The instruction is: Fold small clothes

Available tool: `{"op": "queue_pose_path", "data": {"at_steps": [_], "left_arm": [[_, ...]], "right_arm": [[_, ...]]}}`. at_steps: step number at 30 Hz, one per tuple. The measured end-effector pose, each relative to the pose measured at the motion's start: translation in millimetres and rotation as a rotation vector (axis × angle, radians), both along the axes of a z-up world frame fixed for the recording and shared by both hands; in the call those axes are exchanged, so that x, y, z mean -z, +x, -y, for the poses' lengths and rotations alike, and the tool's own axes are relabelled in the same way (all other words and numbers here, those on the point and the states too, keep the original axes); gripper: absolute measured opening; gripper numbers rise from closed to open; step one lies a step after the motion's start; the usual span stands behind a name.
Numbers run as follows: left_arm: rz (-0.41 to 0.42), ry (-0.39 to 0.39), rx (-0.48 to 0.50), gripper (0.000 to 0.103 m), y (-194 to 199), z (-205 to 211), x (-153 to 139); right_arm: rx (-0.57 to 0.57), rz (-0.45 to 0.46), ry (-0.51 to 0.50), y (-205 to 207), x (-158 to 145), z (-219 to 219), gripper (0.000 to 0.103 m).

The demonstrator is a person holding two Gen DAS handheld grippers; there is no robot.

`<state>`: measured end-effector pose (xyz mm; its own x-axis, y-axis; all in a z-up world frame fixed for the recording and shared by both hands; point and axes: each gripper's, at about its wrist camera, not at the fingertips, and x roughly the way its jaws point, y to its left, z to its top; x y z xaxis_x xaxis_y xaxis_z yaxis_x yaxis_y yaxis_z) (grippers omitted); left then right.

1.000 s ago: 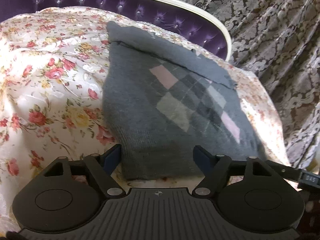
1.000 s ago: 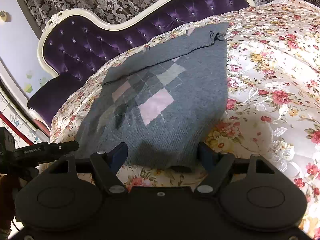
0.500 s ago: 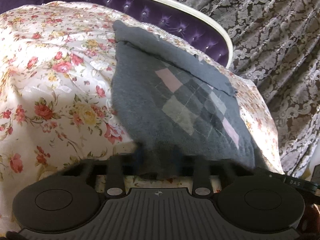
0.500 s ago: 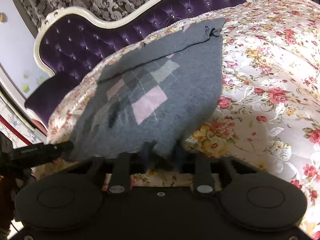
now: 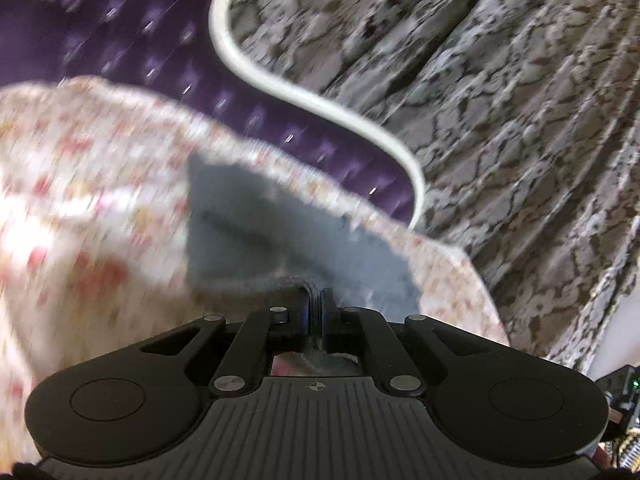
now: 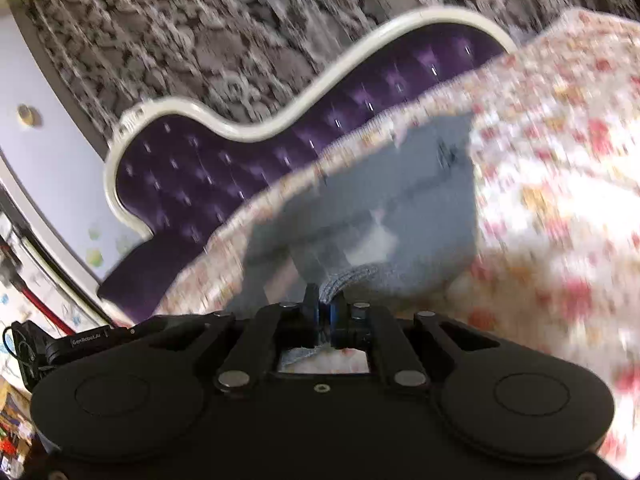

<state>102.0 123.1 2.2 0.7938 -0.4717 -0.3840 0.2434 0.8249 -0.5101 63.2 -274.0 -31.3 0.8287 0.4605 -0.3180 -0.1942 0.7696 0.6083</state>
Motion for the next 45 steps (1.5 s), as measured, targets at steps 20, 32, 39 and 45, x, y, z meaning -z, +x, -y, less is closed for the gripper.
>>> {"op": "queue_pose_path", "data": {"at_steps": [20, 32, 39, 45], "left_arm": [[0.030, -0.036, -0.090, 0.005, 233.1, 12.7, -18.4], [-0.119, 0.091, -0.164, 0.005, 331.1, 27.4, 46.3], [-0.098, 0.181, -0.206, 0.044, 344.9, 27.2, 43.7], [-0.013, 0.261, -0.151, 0.063, 307.8, 31.6, 13.9]], "right_arm": [[0.133, 0.086, -0.003, 234.4, -27.0, 29.3, 0.011], [0.204, -0.111, -0.134, 346.3, 39.0, 20.3, 0.011], [0.271, -0.193, -0.142, 364.0, 53.5, 25.8, 0.023], [0.278, -0.073, -0.183, 336.9, 29.1, 25.0, 0.058]]}}
